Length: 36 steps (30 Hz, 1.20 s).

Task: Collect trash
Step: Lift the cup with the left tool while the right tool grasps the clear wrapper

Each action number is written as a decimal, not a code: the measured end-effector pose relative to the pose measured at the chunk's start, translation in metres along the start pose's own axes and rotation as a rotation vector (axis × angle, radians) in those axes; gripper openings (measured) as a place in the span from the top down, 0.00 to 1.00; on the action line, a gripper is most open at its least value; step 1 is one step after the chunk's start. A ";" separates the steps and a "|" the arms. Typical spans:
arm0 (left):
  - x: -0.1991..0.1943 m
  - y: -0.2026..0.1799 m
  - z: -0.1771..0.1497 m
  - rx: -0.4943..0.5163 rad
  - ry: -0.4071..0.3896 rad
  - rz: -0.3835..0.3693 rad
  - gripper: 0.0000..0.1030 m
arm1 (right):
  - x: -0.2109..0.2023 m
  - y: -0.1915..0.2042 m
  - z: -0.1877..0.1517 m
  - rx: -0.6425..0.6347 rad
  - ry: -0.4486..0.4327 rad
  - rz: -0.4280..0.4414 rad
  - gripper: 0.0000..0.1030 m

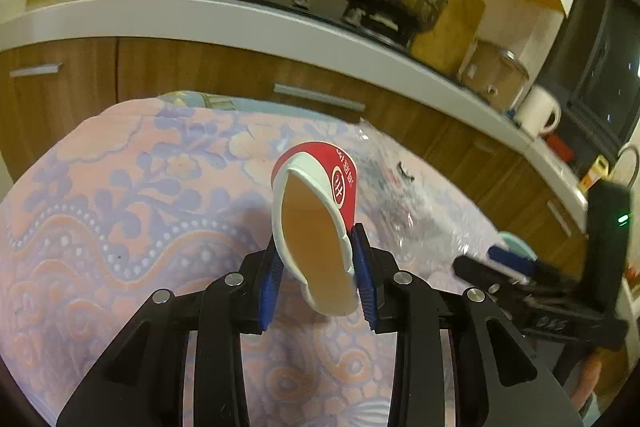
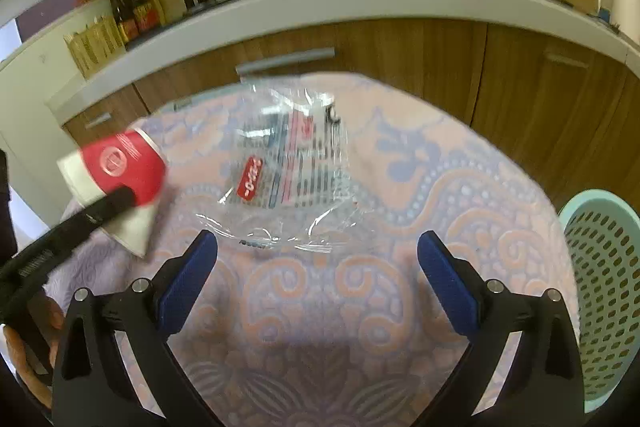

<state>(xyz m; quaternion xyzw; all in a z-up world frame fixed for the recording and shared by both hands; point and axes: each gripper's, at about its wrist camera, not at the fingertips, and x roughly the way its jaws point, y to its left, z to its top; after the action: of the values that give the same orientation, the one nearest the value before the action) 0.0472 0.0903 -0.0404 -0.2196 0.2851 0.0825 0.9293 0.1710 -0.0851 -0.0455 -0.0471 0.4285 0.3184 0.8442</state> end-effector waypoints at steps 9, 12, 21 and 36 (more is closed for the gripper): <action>-0.011 0.011 0.002 -0.056 -0.058 0.038 0.69 | 0.033 0.020 0.036 0.024 0.125 0.059 0.07; -0.010 0.015 0.003 -0.077 -0.051 0.029 0.69 | 0.048 0.019 0.045 0.074 0.180 0.088 0.06; -0.018 0.025 0.005 -0.118 -0.087 0.051 0.69 | 0.028 0.018 0.048 0.172 0.104 0.120 0.06; -0.023 0.042 0.007 -0.183 -0.104 0.061 0.69 | 0.086 0.066 0.072 0.045 0.127 -0.166 0.06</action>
<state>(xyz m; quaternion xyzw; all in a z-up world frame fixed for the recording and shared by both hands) 0.0196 0.1297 -0.0373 -0.2901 0.2343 0.1478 0.9160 0.2199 0.0356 -0.0524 -0.0834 0.4831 0.2339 0.8396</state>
